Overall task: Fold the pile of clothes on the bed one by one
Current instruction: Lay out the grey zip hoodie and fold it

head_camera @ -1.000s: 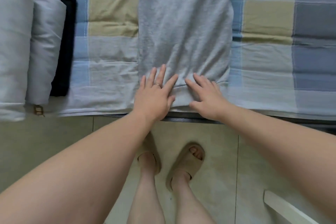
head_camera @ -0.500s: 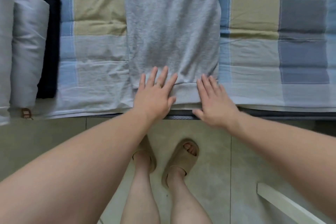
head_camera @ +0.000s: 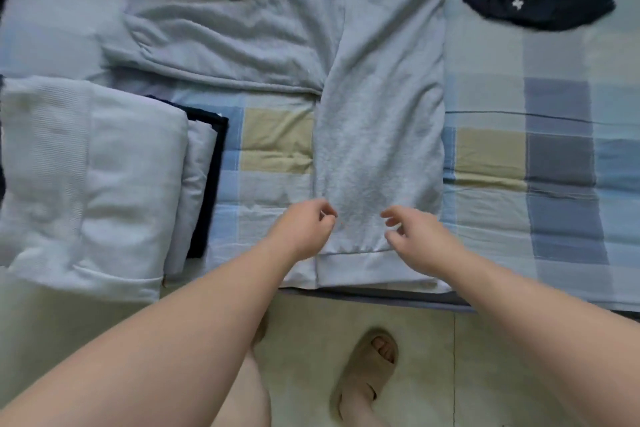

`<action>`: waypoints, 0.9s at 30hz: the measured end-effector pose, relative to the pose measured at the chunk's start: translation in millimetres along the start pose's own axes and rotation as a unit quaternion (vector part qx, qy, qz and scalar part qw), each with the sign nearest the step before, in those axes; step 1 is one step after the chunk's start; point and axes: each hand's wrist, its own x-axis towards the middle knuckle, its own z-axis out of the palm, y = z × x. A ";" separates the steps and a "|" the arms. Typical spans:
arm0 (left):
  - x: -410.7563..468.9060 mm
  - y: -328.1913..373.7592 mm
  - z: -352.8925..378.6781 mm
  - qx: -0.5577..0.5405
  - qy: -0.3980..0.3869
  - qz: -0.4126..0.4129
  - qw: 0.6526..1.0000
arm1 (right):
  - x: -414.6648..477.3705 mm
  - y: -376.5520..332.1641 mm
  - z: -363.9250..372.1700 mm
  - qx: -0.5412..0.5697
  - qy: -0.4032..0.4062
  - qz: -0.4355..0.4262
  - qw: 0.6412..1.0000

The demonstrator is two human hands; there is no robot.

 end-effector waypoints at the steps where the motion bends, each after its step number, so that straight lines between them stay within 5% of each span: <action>1: 5.6 -3.2 -26.5 -0.025 0.021 -0.008 0.999 | 9.5 -19.2 -12.6 0.009 0.011 -0.006 1.000; 8: 75.4 -28.9 -208.5 -0.085 0.120 0.013 0.989 | 97.1 -155.5 -62.4 0.038 0.058 -0.015 0.997; 15: 167.1 -114.3 -349.9 -0.072 0.171 -0.060 0.981 | 231.2 -299.5 -58.3 0.055 0.069 -0.034 0.995; 22: 232.5 -234.1 -421.1 -0.043 0.272 -0.253 0.928 | 349.5 -421.7 -27.1 0.068 0.052 -0.085 0.993; 27: 255.6 -263.1 -430.6 -0.110 0.273 -0.253 0.922 | 387.8 -448.5 -10.5 0.028 0.021 -0.060 0.998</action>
